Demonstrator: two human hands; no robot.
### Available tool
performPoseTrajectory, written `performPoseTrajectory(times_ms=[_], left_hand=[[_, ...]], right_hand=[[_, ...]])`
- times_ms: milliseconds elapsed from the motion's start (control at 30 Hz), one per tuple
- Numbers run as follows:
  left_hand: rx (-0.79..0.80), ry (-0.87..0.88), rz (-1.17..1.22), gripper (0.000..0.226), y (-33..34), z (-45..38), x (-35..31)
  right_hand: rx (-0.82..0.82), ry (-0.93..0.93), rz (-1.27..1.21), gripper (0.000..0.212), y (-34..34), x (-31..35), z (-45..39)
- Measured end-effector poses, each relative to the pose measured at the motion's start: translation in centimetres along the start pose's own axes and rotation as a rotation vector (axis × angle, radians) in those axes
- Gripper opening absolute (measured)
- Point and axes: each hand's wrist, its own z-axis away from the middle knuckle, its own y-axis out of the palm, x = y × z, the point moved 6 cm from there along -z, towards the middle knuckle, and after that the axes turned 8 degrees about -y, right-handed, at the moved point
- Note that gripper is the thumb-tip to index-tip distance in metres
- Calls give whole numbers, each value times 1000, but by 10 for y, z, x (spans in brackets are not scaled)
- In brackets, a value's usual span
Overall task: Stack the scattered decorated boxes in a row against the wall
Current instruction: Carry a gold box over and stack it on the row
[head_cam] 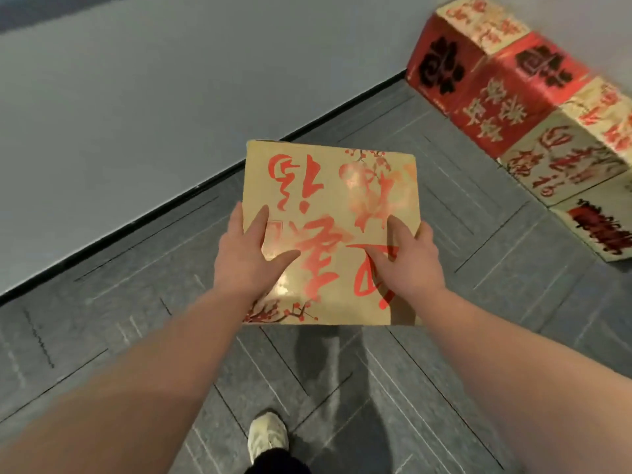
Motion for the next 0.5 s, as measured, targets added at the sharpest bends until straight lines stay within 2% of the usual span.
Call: performPoseTrajectory(times_ms=[267, 500], left_hand=[[63, 160, -116, 91, -2, -95, -127], [141, 312, -180, 96, 45, -169, -261]], right_hand=[[-116, 152, -102, 71, -73, -31, -83], [-157, 297, -148, 67, -141, -103, -157]])
